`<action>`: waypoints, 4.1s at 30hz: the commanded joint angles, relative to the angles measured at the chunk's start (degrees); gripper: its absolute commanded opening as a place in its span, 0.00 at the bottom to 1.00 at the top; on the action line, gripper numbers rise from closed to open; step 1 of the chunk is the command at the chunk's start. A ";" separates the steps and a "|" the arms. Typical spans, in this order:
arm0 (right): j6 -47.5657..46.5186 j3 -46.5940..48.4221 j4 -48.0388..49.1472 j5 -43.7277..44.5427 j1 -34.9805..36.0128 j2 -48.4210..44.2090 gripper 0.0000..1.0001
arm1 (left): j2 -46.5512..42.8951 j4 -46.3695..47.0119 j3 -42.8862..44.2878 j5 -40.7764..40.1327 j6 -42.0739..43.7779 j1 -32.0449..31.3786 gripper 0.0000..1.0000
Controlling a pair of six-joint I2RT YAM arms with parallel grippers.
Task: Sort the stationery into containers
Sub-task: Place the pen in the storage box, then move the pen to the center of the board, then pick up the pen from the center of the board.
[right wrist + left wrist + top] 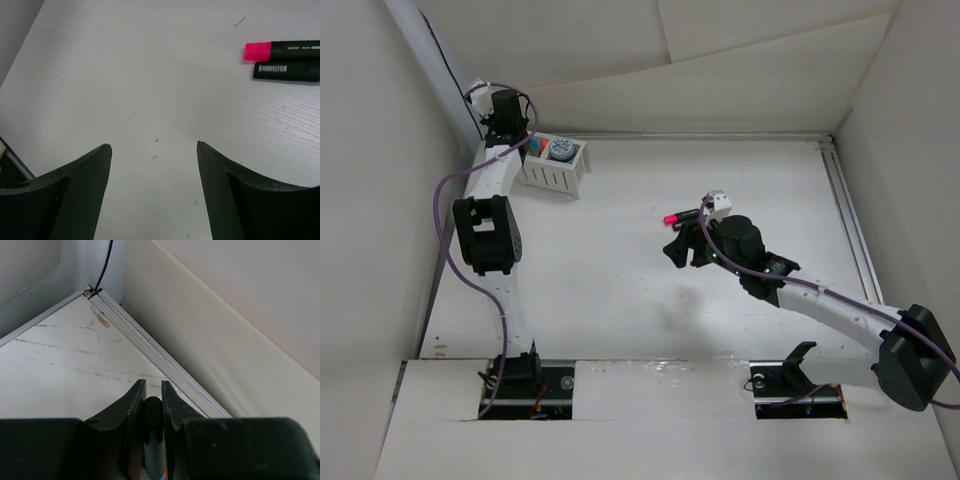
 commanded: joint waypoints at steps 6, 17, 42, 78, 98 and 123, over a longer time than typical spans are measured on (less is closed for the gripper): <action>-0.84 -0.08 4.37 -1.22 -1.43 0.19 0.76 | -2.52 5.36 -0.45 -5.37 5.60 -3.16 0.30; 3.46 -0.60 4.37 5.01 -3.19 -0.33 0.77 | -15.08 7.64 -10.45 -0.20 1.48 -3.16 0.41; 8.03 21.88 -6.17 20.84 -16.82 33.22 0.52 | -68.36 35.69 -83.41 22.21 -7.86 -31.19 0.38; 8.56 20.06 -10.93 13.81 -12.61 37.99 0.16 | -73.55 32.35 -86.58 31.72 -4.33 -31.72 0.39; 3.81 19.60 -13.91 17.15 -1.09 31.90 0.63 | -74.08 32.35 -86.58 31.72 -4.34 -31.72 0.39; 2.14 15.75 -9.87 16.62 0.23 27.20 0.18 | -71.09 31.29 -86.06 30.13 -4.34 -31.72 0.41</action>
